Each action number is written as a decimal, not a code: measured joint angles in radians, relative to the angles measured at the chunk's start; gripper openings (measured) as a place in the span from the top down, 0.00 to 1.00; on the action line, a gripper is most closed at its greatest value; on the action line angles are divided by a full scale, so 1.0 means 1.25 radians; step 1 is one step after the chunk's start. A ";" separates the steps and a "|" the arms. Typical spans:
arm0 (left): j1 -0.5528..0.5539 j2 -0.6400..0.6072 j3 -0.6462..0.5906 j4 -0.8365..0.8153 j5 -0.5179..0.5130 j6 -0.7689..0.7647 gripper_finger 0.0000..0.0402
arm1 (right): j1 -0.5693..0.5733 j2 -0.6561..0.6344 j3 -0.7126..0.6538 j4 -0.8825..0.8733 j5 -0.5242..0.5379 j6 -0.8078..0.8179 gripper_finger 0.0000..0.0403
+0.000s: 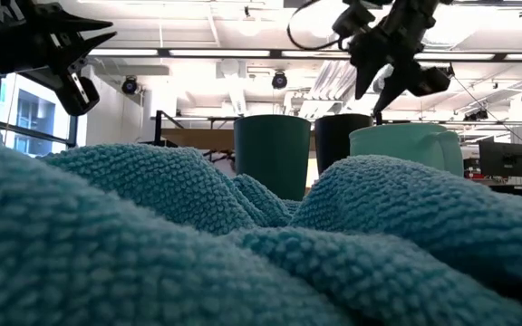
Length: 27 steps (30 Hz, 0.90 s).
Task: Stack small to large cups/mugs on shelf
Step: Put the black cup on the shelf
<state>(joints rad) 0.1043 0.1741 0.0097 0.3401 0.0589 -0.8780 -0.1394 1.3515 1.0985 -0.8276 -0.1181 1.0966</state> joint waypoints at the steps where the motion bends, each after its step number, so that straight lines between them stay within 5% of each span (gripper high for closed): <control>1: 0.000 0.000 0.000 0.000 0.000 -0.002 0.92 | 0.000 0.008 0.000 0.001 -0.001 0.002 0.64; 27: 0.000 0.000 0.000 -0.009 0.000 -0.008 0.92 | -0.004 0.055 0.000 -0.002 0.016 0.003 0.67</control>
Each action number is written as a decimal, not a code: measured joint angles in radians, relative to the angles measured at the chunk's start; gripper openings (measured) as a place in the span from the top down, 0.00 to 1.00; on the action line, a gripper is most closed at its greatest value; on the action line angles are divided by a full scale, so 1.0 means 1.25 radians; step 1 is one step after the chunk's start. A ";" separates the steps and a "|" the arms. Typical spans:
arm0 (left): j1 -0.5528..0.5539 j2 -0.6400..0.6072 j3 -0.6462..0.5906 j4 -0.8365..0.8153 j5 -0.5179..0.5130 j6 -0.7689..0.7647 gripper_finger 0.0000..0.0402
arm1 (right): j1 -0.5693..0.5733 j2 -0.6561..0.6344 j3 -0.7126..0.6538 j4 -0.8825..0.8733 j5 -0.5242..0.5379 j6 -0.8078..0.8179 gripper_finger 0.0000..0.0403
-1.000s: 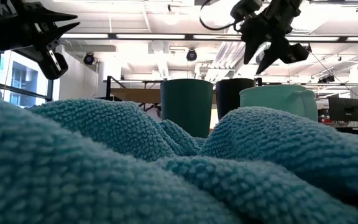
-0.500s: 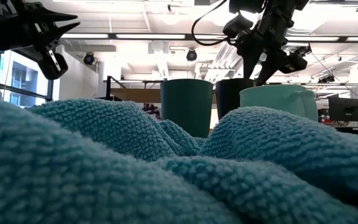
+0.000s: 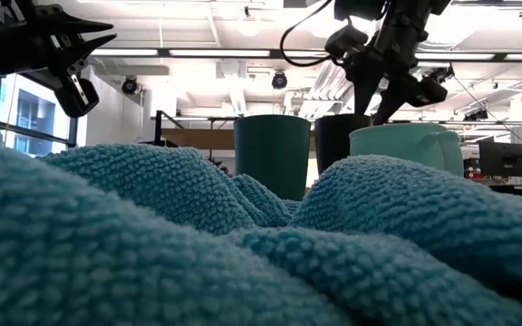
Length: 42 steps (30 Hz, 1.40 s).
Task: Stack small to large cups/mugs on shelf
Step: Put the black cup on the shelf
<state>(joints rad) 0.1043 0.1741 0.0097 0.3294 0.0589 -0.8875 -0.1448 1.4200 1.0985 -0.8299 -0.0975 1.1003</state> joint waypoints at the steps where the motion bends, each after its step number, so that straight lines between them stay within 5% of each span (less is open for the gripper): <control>1: 0.000 0.000 0.000 0.000 0.000 0.000 0.92 | 0.000 0.000 0.000 0.000 0.003 0.000 0.67; 42: 0.000 0.000 0.000 -0.015 -0.009 0.000 0.92 | 0.000 0.000 -0.001 0.000 0.029 -0.035 0.67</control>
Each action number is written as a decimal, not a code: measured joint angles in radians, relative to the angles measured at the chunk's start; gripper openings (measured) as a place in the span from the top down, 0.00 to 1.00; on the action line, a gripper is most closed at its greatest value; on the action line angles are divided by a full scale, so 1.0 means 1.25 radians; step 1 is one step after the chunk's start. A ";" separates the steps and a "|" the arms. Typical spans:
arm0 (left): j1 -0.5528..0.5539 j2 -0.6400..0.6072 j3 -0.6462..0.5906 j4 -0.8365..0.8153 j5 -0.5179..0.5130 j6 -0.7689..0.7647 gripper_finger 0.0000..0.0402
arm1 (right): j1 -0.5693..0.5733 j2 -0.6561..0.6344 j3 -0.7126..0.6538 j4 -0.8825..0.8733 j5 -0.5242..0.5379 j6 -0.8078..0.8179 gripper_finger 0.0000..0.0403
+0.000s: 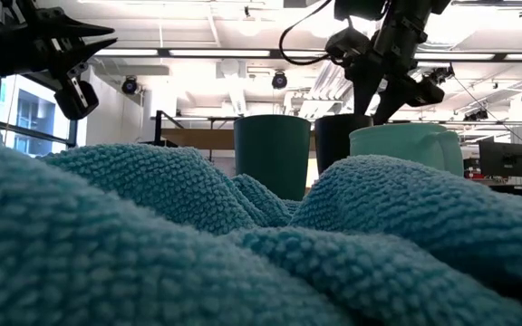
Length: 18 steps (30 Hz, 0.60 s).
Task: Stack small to large cups/mugs on shelf
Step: Put the black cup on the shelf
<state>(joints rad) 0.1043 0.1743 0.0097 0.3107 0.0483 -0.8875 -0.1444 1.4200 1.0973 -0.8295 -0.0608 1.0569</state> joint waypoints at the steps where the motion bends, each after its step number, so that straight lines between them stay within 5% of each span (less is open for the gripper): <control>1: 0.000 0.000 0.000 0.000 0.000 0.000 0.92 | 0.000 0.000 0.000 0.000 0.000 0.000 0.67; 18: 0.000 0.000 0.000 0.000 -0.001 0.000 0.92 | 0.001 0.000 0.000 0.009 0.000 0.000 0.67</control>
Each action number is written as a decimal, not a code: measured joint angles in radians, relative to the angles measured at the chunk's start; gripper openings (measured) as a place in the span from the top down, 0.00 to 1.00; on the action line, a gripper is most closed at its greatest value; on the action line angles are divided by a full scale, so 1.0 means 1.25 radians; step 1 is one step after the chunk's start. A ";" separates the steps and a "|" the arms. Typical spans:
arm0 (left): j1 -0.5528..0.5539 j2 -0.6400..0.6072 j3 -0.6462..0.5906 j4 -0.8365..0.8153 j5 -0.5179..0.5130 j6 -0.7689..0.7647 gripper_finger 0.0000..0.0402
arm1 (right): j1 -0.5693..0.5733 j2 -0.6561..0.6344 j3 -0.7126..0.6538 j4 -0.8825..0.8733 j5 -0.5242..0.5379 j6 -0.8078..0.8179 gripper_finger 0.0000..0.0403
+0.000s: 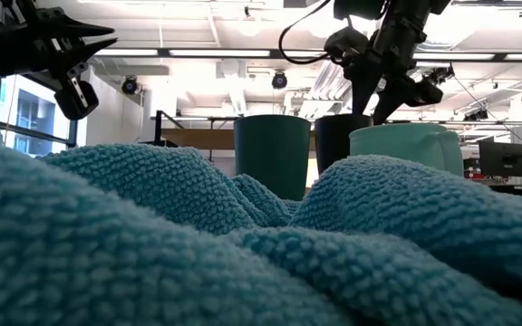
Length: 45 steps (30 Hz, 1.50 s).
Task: Stack small to large cups/mugs on shelf
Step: Put the black cup on the shelf
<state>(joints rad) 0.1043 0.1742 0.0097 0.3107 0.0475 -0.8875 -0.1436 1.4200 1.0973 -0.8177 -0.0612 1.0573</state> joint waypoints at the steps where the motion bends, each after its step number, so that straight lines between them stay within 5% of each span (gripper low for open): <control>1: 0.000 0.000 0.000 0.000 0.000 0.000 0.92 | 0.000 0.000 0.000 0.000 0.000 0.000 0.67; 24: 0.000 0.000 0.000 0.000 -0.006 0.000 0.92 | 0.020 0.111 0.000 0.103 -0.105 -0.021 0.67; 45: 0.000 0.000 0.000 -0.003 -0.005 0.000 0.92 | 0.010 0.098 0.028 0.086 -0.092 -0.041 0.67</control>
<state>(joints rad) 0.1043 0.1745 0.0097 0.3065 0.0409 -0.8880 -0.1310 1.5429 1.1328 -0.7108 -0.1761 1.0054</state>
